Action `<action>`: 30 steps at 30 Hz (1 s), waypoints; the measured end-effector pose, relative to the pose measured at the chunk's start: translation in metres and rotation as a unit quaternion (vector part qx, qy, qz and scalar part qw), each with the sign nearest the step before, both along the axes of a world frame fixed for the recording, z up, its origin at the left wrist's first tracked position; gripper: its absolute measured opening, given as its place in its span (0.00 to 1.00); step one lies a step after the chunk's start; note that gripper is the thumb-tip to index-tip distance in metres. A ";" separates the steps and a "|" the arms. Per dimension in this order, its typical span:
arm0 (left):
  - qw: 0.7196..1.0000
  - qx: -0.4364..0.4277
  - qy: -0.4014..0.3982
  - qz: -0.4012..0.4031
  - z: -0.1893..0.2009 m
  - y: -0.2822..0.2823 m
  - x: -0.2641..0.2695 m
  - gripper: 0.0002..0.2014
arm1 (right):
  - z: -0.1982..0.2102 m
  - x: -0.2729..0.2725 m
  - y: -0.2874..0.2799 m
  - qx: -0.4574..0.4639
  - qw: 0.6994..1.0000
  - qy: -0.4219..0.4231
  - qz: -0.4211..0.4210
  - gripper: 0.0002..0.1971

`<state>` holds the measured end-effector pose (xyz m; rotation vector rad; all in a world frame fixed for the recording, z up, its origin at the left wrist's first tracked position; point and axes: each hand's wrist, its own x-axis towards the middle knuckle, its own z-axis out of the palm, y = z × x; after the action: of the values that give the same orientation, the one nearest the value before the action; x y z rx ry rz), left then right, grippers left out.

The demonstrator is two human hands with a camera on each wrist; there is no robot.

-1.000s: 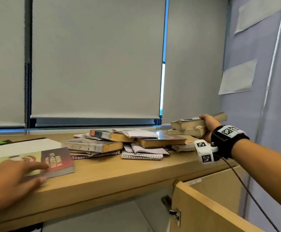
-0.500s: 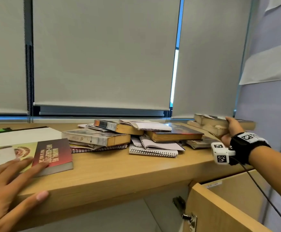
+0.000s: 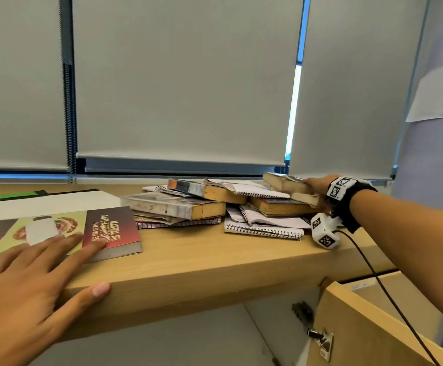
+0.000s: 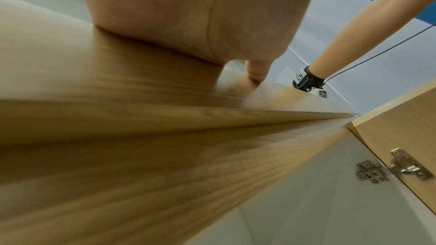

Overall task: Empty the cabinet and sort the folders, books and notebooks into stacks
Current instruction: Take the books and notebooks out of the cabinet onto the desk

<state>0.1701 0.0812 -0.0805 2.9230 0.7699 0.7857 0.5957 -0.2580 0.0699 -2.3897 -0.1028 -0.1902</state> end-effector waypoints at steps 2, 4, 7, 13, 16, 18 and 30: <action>1.000 0.014 -0.002 -0.004 0.001 -0.002 -0.002 0.35 | -0.002 0.007 -0.002 -0.066 0.996 -0.032 -0.050 0.48; 0.999 0.025 -0.008 -0.028 0.004 -0.008 -0.006 0.33 | -0.002 0.018 -0.002 -0.086 0.992 -0.044 -0.083 0.64; 0.996 0.085 0.011 -0.009 0.010 -0.018 -0.015 0.34 | 0.004 -0.004 0.005 -0.105 0.984 -0.103 -0.099 0.53; 0.991 0.134 0.013 0.004 0.026 -0.049 -0.032 0.38 | 0.024 -0.109 0.021 0.074 0.967 -0.206 0.129 0.35; 0.988 0.153 0.005 0.005 0.014 -0.055 -0.036 0.34 | -0.002 -0.189 0.034 0.055 0.911 -0.209 0.352 0.28; 0.986 0.167 -0.010 -0.003 -0.006 -0.060 -0.043 0.35 | -0.029 -0.245 0.053 0.025 0.872 -0.217 0.439 0.21; 0.981 -0.125 0.144 0.020 -0.193 -0.031 -0.073 0.29 | -0.251 -0.337 0.168 -0.349 0.721 -0.024 0.598 0.17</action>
<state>0.0967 0.0503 -0.2735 2.8278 0.8748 0.2411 0.2584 -0.0901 -0.1808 -2.4484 -1.9674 0.4936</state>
